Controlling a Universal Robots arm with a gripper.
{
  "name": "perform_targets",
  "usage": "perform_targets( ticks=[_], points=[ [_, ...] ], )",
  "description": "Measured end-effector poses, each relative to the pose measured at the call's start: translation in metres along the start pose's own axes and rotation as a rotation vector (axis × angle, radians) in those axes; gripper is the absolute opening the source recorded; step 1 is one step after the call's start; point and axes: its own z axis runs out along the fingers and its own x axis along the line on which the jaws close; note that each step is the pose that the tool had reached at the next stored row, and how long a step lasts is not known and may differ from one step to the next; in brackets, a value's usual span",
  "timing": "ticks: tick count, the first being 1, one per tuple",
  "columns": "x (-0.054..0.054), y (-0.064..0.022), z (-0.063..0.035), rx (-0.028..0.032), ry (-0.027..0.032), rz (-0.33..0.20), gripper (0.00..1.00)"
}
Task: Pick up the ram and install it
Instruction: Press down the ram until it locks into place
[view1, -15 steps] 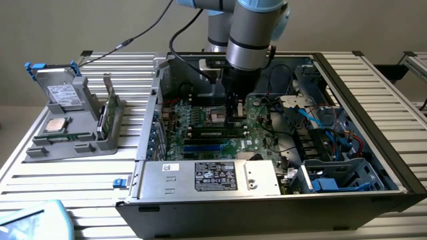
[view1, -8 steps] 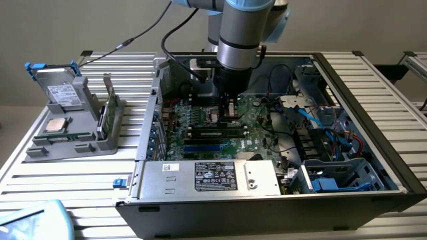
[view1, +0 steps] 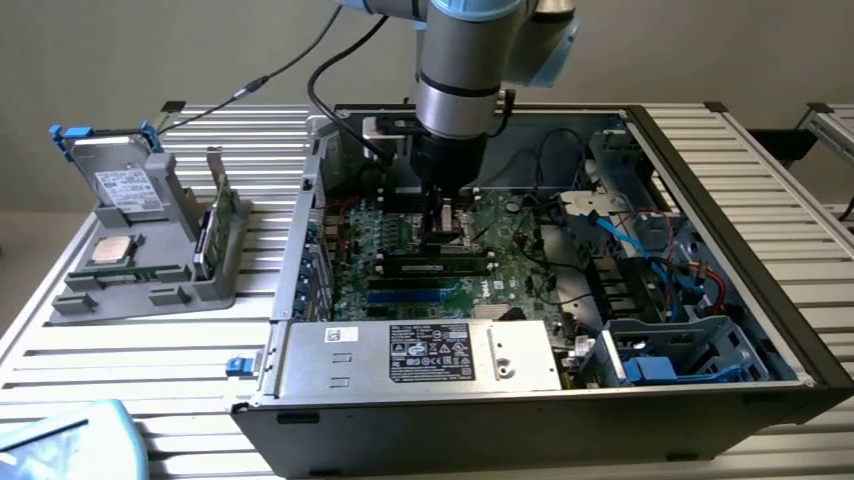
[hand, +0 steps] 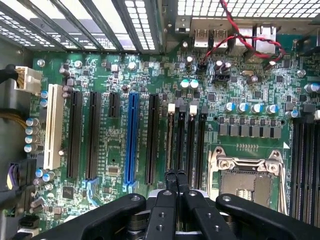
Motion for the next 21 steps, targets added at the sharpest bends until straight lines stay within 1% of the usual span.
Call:
perform_targets(
  ticks=[5, 10, 12, 14, 16, 19, 21],
  points=[
    [0.000, -0.0004, 0.0045, 0.0000, -0.0001, 0.000, 0.10],
    [0.000, -0.0009, 0.0101, -0.0007, 0.0036, 0.000, 0.10],
    [0.000, -0.0012, 0.0094, -0.0015, 0.0028, 0.000, 0.10],
    [0.000, -0.0027, 0.0053, -0.0047, 0.0001, 0.000, 0.10],
    [0.001, -0.0038, -0.0016, -0.0110, 0.0023, -0.001, 0.10],
    [0.002, -0.0071, -0.0078, -0.0179, 0.0018, -0.001, 0.10],
    [0.003, -0.0102, -0.0109, -0.0235, 0.0012, -0.001, 0.10]
  ],
)
